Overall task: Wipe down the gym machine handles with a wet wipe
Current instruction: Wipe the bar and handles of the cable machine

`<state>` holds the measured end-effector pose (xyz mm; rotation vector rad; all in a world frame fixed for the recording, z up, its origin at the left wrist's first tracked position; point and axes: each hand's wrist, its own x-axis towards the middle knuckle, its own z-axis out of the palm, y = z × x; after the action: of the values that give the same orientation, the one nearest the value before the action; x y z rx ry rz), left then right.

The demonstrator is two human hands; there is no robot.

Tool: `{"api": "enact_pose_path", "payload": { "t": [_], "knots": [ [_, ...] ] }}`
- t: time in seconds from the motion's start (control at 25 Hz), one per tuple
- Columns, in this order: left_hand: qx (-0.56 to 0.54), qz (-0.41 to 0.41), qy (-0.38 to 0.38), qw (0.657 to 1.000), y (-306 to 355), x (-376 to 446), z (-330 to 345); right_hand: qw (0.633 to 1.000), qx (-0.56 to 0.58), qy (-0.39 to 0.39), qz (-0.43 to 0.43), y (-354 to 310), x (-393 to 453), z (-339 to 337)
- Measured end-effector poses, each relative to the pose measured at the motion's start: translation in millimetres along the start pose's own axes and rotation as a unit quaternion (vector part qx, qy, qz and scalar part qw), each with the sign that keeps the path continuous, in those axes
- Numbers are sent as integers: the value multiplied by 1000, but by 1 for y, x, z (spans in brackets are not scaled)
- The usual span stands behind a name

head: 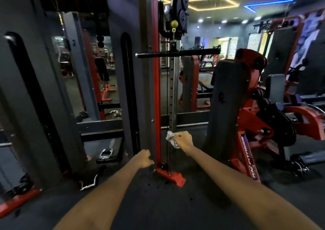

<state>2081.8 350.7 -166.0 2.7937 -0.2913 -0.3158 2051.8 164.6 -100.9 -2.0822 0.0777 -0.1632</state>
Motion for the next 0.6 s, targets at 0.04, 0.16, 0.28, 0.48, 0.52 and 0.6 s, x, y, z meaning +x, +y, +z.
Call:
{"api": "enact_pose_path", "payload": {
  "t": [0.04, 0.16, 0.28, 0.48, 0.52, 0.6],
  "knots": [
    [7, 16, 10, 1000, 2, 29, -19, 1000, 3, 12, -9, -6, 28, -4],
    [25, 78, 85, 993, 11, 106, -70, 994, 47, 89, -32, -22, 101, -16],
    [24, 148, 182, 972, 29, 162, -105, 987, 54, 143, -52, -33, 155, -25],
    [21, 221, 311, 924, 64, 255, -165, 971, 66, 214, -79, -51, 266, -56],
    [22, 230, 335, 914, 71, 272, -178, 967, 91, 222, -81, -57, 284, -63],
    [28, 241, 365, 899, 84, 307, -203, 955, 140, 240, -103, -64, 320, -77]
  ]
}}
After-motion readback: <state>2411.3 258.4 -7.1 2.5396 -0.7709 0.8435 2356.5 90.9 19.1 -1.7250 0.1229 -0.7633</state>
